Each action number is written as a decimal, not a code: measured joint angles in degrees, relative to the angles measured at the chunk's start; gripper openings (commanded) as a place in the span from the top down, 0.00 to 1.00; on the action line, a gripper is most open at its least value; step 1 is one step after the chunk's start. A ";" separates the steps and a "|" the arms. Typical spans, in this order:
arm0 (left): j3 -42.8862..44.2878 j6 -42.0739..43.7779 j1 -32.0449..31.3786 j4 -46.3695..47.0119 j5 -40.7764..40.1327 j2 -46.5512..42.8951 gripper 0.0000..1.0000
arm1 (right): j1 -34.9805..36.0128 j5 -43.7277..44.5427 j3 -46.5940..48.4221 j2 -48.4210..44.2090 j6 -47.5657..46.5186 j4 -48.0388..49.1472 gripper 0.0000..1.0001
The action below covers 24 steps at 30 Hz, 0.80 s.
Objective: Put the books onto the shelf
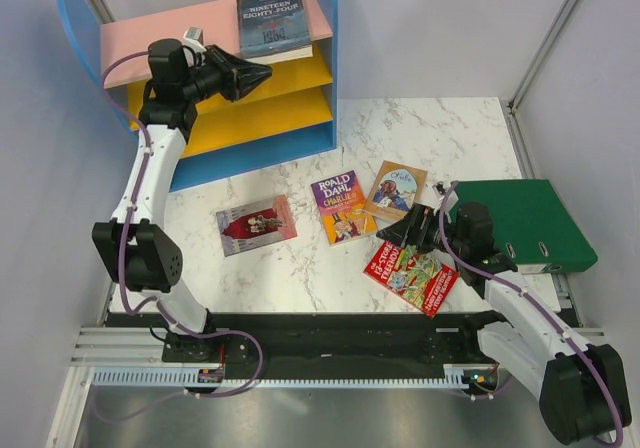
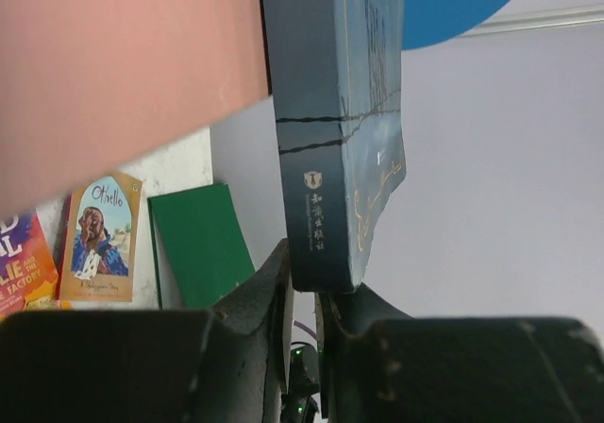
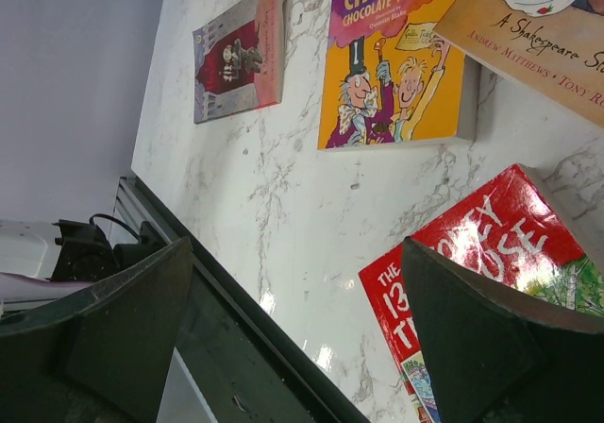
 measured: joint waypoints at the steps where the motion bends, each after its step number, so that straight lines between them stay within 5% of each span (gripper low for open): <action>1: 0.61 -0.11 0.00 0.15 -0.26 0.59 0.81 | 0.00 -0.02 -0.02 0.02 0.00 0.00 0.02; 24: 17.35 -1.75 -6.73 -0.26 -0.39 13.22 0.80 | 0.00 -0.48 -0.02 0.11 -0.02 0.00 0.02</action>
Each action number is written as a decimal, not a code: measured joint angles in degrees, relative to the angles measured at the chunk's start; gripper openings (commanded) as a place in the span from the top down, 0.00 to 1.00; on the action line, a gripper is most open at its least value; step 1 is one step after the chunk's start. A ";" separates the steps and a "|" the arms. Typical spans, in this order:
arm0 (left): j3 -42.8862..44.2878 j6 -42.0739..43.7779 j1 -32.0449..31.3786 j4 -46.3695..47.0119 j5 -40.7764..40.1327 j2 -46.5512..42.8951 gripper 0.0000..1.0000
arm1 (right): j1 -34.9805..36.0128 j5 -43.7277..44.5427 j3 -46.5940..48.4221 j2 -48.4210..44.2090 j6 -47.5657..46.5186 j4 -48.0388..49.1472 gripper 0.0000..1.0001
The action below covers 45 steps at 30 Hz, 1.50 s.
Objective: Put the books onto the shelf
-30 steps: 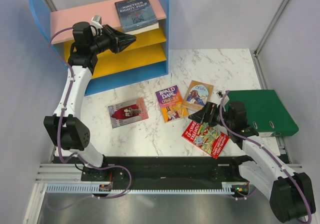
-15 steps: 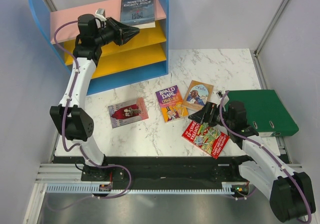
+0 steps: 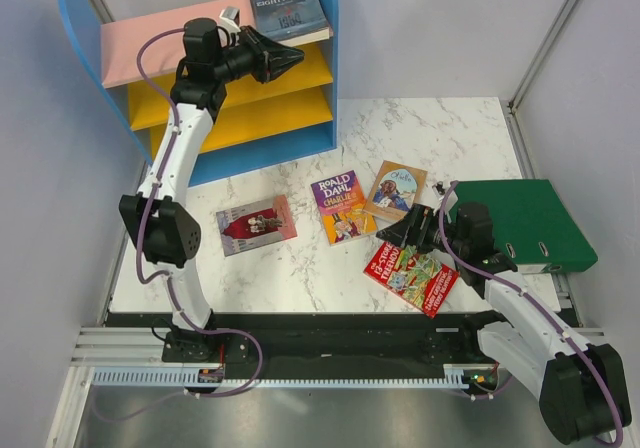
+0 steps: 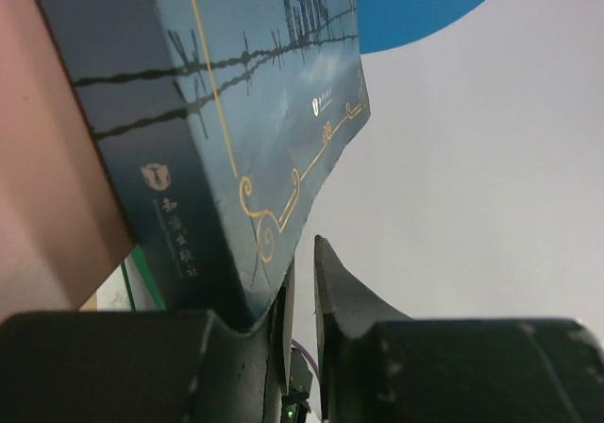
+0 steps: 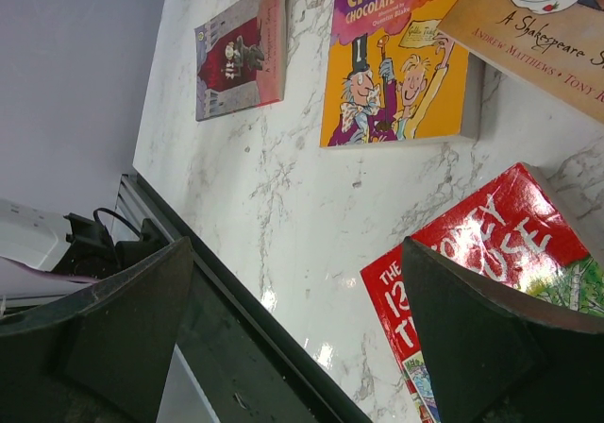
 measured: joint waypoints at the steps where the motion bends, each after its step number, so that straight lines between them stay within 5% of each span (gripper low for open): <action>1: 0.37 0.00 -0.15 0.02 0.39 0.35 0.80 | 0.00 0.00 0.00 0.00 0.00 0.00 0.02; 7: 2.49 -0.59 -0.24 -1.38 1.29 1.44 0.75 | 0.00 -0.04 0.00 0.00 -0.02 0.00 0.02; 14: 0.96 3.61 -0.83 0.28 2.01 -0.28 0.40 | 0.00 0.26 0.00 -0.33 -0.22 -0.55 0.02; 27: -58.18 20.76 -16.92 1.64 -12.46 -40.37 0.36 | 0.00 7.69 5.99 11.13 -5.05 -7.17 0.02; 34: -80.54 20.74 -21.38 3.65 -19.85 -32.65 0.35 | 0.00 9.38 11.02 20.46 -7.04 -6.03 0.02; 45: -76.50 19.65 -23.19 12.07 -22.86 -20.06 0.34 | 1.01 7.69 13.81 35.78 -4.17 2.84 0.11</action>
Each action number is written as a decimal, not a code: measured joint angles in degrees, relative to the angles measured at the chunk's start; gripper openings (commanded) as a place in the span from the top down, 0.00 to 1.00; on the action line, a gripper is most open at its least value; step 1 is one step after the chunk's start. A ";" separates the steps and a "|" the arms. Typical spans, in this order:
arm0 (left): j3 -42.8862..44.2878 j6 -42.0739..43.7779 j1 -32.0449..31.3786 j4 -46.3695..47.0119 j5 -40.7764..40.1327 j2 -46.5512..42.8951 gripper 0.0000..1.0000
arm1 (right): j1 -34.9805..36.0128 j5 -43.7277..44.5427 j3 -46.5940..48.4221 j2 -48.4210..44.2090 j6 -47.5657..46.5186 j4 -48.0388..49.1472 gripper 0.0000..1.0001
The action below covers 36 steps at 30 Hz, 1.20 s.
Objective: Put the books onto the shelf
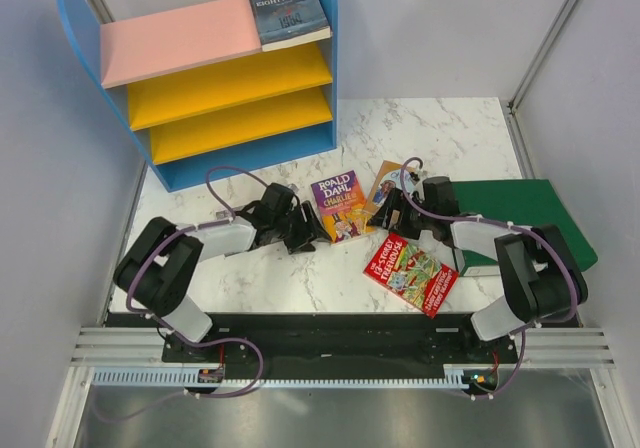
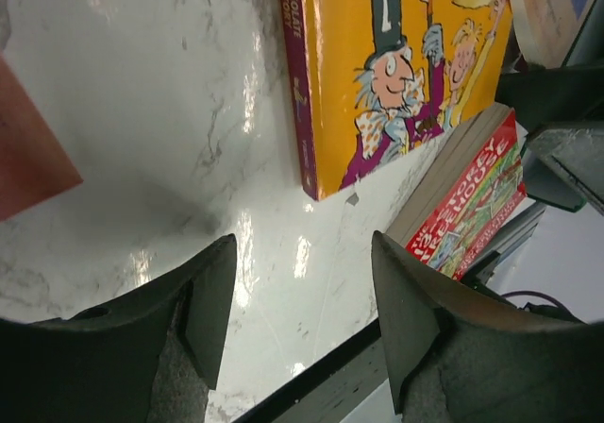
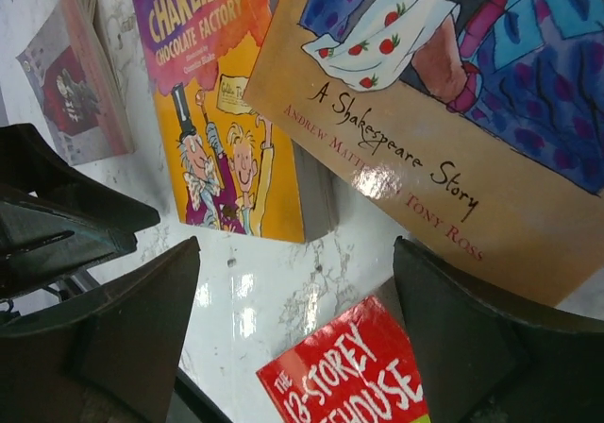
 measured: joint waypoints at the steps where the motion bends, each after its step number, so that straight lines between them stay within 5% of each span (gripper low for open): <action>1: 0.35 -0.33 -0.09 0.76 -0.13 1.18 0.34 | 0.33 -0.13 0.00 0.98 0.28 0.72 0.12; 8: 3.28 -3.41 -0.85 7.17 0.07 7.74 0.34 | 5.27 -0.24 3.21 6.97 3.26 5.97 0.18; 10: 3.69 -4.07 -0.92 8.52 0.07 8.57 0.34 | 7.10 0.15 3.82 8.48 4.37 8.09 0.43; 12: 3.69 -4.57 -0.87 9.09 0.07 8.81 0.34 | 8.31 0.70 3.93 9.60 5.11 9.92 0.85; 15: 3.69 -4.92 -0.87 9.29 -0.04 8.81 0.34 | 9.18 1.18 3.91 11.19 7.32 12.41 1.00; 23: 1.42 -5.03 -0.85 8.92 -2.45 5.73 0.34 | 10.03 2.16 3.13 9.79 9.66 13.90 1.00; 36: -17.90 -9.44 -2.21 9.99 -11.78 -27.85 0.32 | 10.64 5.42 -4.85 1.05 27.30 28.17 1.00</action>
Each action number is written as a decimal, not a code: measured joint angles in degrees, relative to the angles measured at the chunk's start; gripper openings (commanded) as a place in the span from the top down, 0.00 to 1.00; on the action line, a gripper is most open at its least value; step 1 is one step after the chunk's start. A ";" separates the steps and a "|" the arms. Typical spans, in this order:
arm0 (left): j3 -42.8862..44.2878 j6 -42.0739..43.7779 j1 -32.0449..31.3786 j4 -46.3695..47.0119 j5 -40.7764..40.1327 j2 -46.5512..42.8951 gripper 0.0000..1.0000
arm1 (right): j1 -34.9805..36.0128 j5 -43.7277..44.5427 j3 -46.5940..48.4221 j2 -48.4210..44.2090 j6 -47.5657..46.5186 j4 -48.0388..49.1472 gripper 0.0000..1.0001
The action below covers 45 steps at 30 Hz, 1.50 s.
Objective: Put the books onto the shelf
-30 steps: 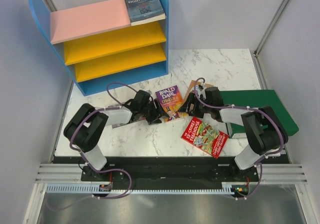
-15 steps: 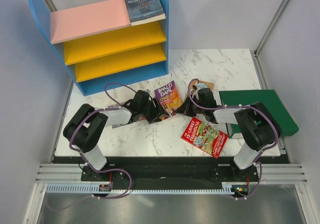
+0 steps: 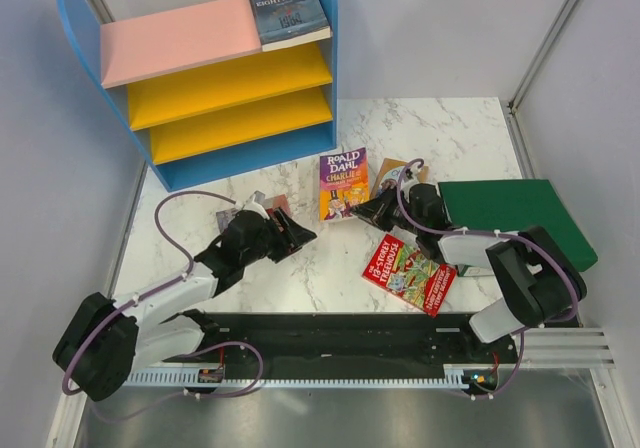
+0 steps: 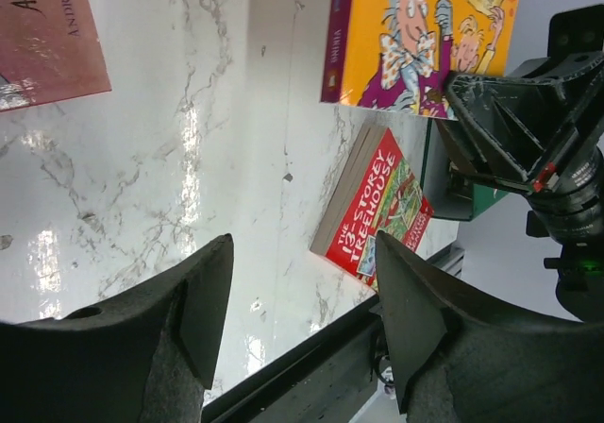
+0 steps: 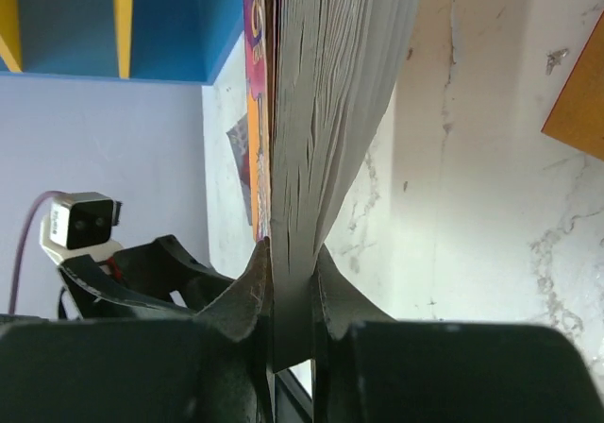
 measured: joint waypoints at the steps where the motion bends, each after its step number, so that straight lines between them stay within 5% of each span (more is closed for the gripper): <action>1: -0.48 0.00 -0.20 0.00 -0.68 -0.57 0.31 | 0.07 0.55 -0.37 -0.37 1.18 0.66 1.00; 6: -0.70 -0.11 -0.26 4.33 -0.79 2.10 0.31 | 1.09 2.19 -0.76 -3.28 4.50 1.90 1.00; 14: -10.73 -1.18 -1.73 32.96 -0.61 7.80 0.30 | 1.60 1.99 -0.98 -7.41 7.28 3.15 1.00; 20: -11.04 -1.16 -5.79 46.66 -3.19 10.03 0.30 | 1.66 2.43 -2.75 -11.54 8.96 2.97 1.00; 25: -9.64 -2.08 -6.32 59.56 -3.61 20.35 0.32 | 1.73 2.93 -4.22 -13.16 9.86 2.67 1.00; 33: -4.00 -6.56 -6.86 63.60 -3.08 36.87 0.37 | 1.79 3.06 -5.64 -13.92 10.49 2.45 1.00; 45: -3.02 -6.58 -7.39 65.11 -0.39 36.22 0.37 | 1.84 4.26 -6.62 -16.04 10.69 0.55 1.00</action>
